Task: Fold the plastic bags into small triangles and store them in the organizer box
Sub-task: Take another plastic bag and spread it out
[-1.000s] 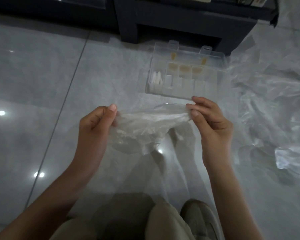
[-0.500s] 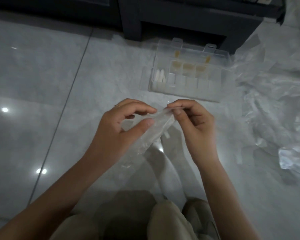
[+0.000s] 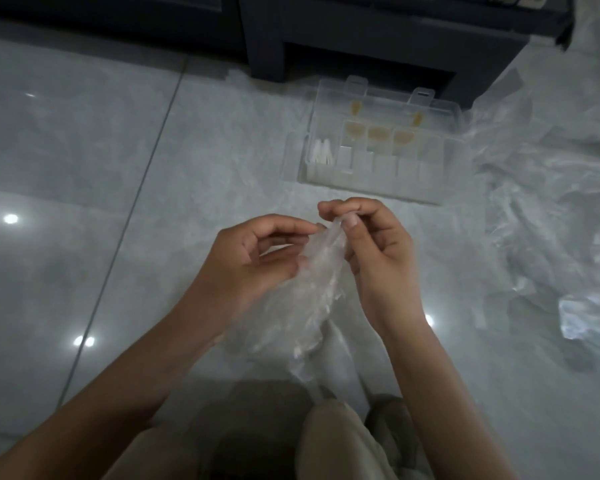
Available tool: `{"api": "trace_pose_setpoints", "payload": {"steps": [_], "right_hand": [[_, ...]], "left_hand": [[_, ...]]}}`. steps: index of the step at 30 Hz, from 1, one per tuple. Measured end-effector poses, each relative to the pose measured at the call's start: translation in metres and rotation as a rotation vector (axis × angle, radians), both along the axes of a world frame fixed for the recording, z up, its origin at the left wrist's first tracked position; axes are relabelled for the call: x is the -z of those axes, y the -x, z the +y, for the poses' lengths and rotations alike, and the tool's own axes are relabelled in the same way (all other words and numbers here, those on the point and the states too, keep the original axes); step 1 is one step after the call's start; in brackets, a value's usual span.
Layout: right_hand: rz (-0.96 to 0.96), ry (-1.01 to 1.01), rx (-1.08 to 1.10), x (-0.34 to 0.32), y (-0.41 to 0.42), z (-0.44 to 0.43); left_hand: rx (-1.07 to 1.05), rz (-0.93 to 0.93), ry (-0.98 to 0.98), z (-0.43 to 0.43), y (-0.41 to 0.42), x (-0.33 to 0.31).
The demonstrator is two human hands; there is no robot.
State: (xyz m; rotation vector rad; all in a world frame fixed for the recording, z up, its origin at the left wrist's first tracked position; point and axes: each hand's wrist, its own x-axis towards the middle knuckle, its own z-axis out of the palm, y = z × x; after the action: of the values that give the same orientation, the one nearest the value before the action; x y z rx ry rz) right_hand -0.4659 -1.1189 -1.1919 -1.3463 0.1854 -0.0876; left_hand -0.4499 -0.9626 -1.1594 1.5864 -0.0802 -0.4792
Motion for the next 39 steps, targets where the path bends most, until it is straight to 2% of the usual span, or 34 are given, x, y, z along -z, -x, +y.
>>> {"api": "trace_pose_setpoints", "payload": {"steps": [3, 7, 11, 15, 23, 27, 30, 34, 39], "right_hand": [[-0.013, 0.043, -0.009, 0.001, 0.0, -0.002], [0.001, 0.053, -0.011, 0.004, 0.0, -0.007], [0.019, 0.081, -0.042, 0.002, 0.0, -0.01], [0.027, 0.053, -0.026, 0.001, 0.0, -0.006], [0.181, -0.33, 0.062, -0.001, 0.003, 0.009], [0.225, -0.429, 0.092, 0.0, 0.004, 0.011], [0.242, -0.481, 0.1, 0.0, 0.003, 0.01], [0.263, -0.406, 0.139, 0.003, 0.002, 0.007], [0.232, -0.069, 0.213, 0.007, 0.002, 0.001]], "left_hand": [[-0.039, -0.037, 0.01, 0.001, -0.001, 0.001], [-0.04, -0.365, -0.225, 0.009, -0.006, 0.009], [-0.076, -0.508, -0.365, 0.011, -0.007, 0.009], [-0.085, -0.546, -0.417, 0.008, -0.005, 0.008], [-0.216, -0.434, -0.512, 0.005, 0.006, 0.016], [-0.126, -0.555, -0.558, 0.009, 0.004, 0.019], [-0.127, -0.561, -0.544, 0.012, 0.002, 0.022], [-0.157, -0.576, -0.52, 0.016, 0.002, 0.018], [-0.201, -0.567, -0.469, 0.019, -0.001, 0.012]]}}
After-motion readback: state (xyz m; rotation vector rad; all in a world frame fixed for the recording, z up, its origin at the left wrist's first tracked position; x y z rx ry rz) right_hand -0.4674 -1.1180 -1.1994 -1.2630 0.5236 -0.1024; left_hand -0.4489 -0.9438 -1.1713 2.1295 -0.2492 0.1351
